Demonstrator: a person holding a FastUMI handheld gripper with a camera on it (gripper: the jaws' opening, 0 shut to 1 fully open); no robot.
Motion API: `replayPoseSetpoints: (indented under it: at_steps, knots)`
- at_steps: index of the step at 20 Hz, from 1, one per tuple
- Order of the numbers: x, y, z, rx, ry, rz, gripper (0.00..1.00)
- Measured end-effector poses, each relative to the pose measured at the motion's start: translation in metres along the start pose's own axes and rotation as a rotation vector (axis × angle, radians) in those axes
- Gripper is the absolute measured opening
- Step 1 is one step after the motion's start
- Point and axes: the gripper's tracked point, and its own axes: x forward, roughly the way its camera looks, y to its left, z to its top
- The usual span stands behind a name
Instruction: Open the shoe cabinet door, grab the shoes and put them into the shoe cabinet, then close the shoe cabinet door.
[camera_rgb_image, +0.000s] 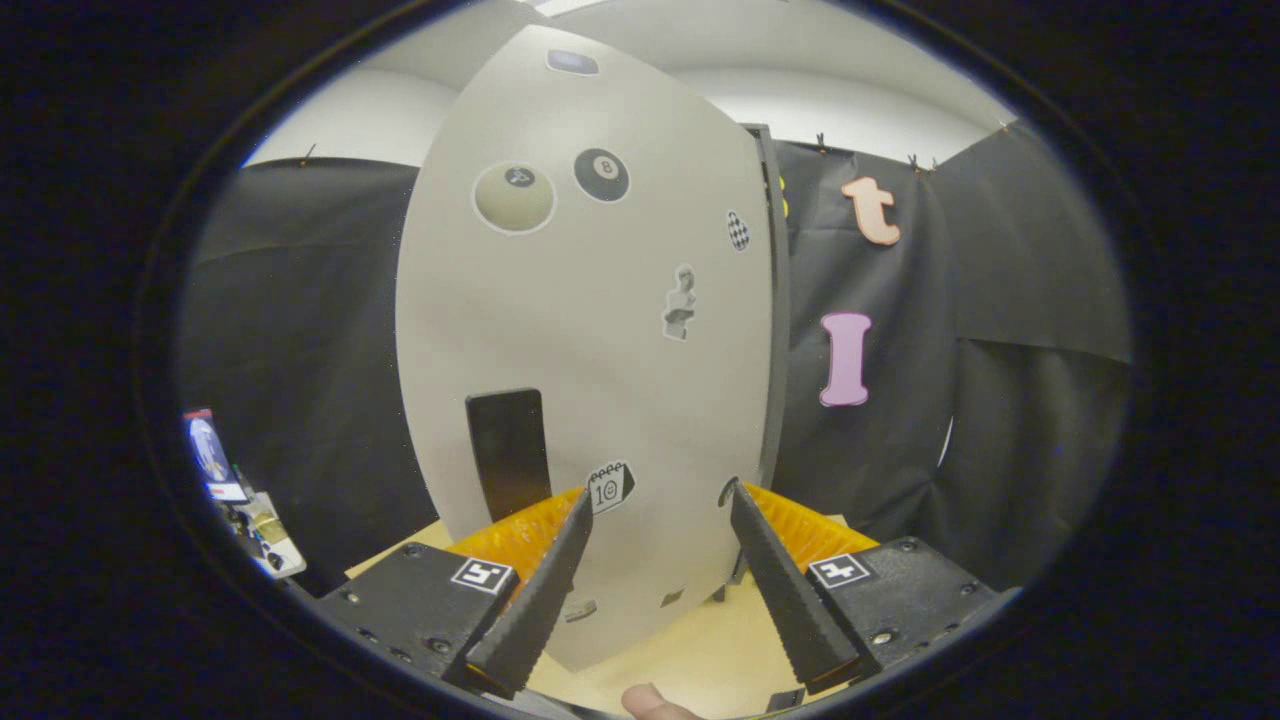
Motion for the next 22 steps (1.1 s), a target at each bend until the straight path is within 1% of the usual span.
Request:
replayPoseSetpoints:
  at_steps: [3,7,9,12,15,17,19,22]
  knots:
    - [0.022,0.032,0.0,0.011,-0.024,-0.012,0.93]
    - [0.065,0.081,0.004,0.056,-0.053,0.017,0.94]
    - [0.084,0.103,0.009,0.064,-0.075,0.047,0.94]
    - [0.097,0.111,0.007,0.065,-0.078,0.032,0.94]
    - [0.094,0.106,-0.007,0.09,-0.062,-0.009,0.94]
    - [0.085,0.104,-0.019,0.112,-0.039,-0.004,0.95]
    - [0.061,0.094,-0.025,0.118,-0.052,-0.013,0.96]
    - [0.015,0.069,-0.044,0.113,-0.078,-0.066,0.96]
